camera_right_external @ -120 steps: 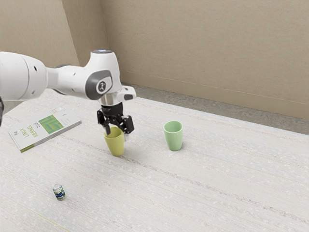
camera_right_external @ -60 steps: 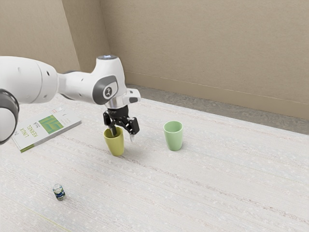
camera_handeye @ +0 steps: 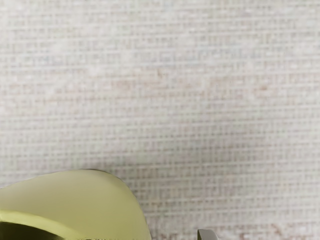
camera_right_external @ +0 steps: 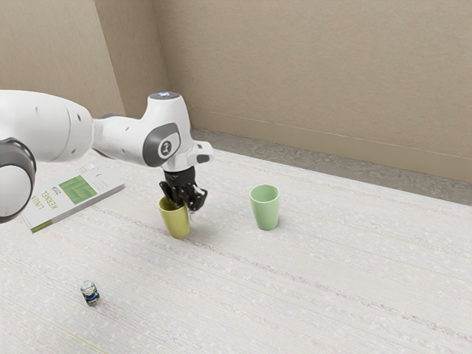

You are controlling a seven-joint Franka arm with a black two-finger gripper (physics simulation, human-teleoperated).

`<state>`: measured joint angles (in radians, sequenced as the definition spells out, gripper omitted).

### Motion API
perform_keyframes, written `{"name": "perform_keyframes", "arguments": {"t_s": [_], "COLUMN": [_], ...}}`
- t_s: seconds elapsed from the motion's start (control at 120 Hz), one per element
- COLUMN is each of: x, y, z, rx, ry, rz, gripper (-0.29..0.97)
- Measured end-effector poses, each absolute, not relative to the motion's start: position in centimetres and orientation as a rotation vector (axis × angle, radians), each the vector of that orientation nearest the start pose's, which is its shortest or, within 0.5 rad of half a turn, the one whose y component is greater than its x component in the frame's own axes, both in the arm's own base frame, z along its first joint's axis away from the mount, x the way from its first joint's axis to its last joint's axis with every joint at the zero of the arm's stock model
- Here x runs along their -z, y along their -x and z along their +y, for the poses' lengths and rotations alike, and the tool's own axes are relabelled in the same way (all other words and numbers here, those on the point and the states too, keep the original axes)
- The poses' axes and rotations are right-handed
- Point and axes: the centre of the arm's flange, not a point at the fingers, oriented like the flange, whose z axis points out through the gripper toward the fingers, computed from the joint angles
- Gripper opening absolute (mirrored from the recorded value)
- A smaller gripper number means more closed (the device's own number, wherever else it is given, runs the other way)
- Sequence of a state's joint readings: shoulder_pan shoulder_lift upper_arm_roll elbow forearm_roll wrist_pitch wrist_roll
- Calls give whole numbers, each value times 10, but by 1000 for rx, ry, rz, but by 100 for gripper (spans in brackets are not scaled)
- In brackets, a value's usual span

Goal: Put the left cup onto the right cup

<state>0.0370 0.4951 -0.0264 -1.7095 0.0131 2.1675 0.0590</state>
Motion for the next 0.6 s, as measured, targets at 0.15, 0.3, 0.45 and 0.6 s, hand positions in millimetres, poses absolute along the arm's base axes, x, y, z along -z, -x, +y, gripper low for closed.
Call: {"name": "perform_keyframes", "arguments": {"t_s": [0.15,0.3,0.45,0.6], "x": [-302,-305,-346,-403], "y": [-664,-663,-660,-659], "z": [12,13,8,-16], "rx": [-60,-66,-22,9], "ry": [3126,3121,3112,3102], "rz": [104,107,109,151], "gripper": [-3,-7,-9,-10]}}
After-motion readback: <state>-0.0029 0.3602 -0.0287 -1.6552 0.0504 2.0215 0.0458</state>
